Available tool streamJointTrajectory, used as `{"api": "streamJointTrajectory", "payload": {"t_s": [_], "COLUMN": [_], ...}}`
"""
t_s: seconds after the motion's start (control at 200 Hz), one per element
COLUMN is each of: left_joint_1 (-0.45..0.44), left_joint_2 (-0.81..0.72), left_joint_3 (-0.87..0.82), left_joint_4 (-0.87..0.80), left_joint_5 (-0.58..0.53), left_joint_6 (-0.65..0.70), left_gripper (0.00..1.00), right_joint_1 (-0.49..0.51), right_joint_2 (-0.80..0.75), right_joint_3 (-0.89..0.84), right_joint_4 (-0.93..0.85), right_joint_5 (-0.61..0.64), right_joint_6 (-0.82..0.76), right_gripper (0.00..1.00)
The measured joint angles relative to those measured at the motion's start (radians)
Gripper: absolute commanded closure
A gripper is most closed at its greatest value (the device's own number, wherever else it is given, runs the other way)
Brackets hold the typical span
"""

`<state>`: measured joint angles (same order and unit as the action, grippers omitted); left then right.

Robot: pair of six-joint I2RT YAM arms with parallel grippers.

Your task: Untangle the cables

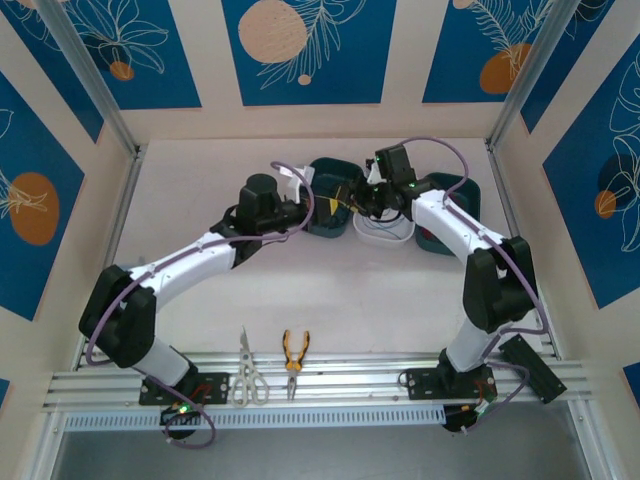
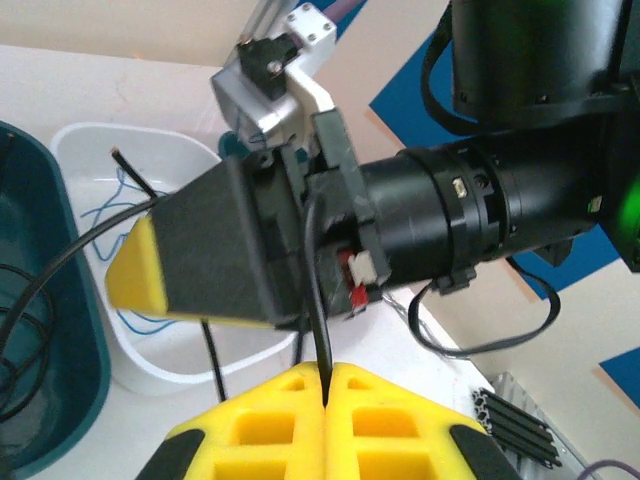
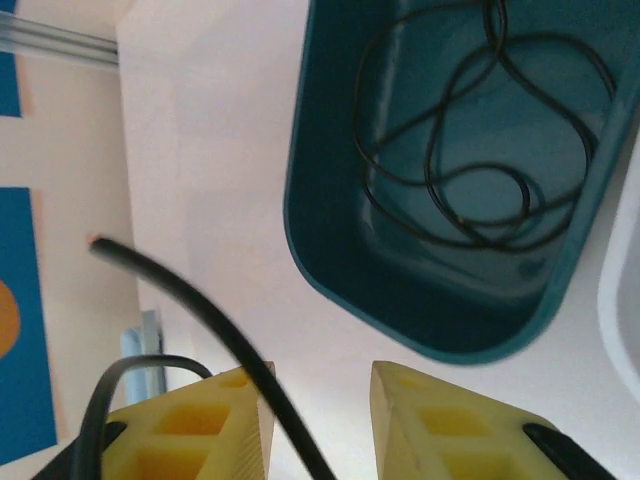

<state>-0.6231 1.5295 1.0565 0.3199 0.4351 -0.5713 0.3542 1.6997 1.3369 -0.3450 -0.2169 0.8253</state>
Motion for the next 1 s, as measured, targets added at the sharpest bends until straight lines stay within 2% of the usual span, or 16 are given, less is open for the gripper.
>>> {"api": "streamJointTrajectory", "payload": {"t_s": [0.12,0.27,0.52,0.82,0.885,1.0], "left_joint_1": [0.018,0.045,0.074,0.080,0.080,0.080], "left_joint_2": [0.002,0.003,0.024,0.079,0.103,0.152], "left_joint_3": [0.027,0.058,0.077,0.159,0.180,0.209], "left_joint_4": [-0.059,-0.121,-0.168,-0.227,-0.233,-0.241], "left_joint_5": [-0.070,-0.154,-0.209,-0.288,-0.303,-0.331], "left_joint_6": [0.010,0.037,0.057,0.103,0.103,0.095], "left_gripper": [1.00,1.00,1.00,1.00,1.00,1.00], "right_joint_1": [-0.035,-0.069,-0.123,-0.174,-0.174,-0.174], "right_joint_2": [0.005,-0.009,-0.083,-0.198,-0.236,-0.310], "right_joint_3": [0.018,0.020,0.020,0.019,0.019,0.008], "right_joint_4": [0.010,0.015,0.012,-0.023,-0.047,-0.084], "right_joint_5": [-0.037,-0.069,-0.080,-0.055,-0.028,0.024], "right_joint_6": [-0.015,-0.038,-0.069,-0.104,-0.121,-0.146], "right_gripper": [0.51,0.38,0.19,0.06,0.00,0.01]}}
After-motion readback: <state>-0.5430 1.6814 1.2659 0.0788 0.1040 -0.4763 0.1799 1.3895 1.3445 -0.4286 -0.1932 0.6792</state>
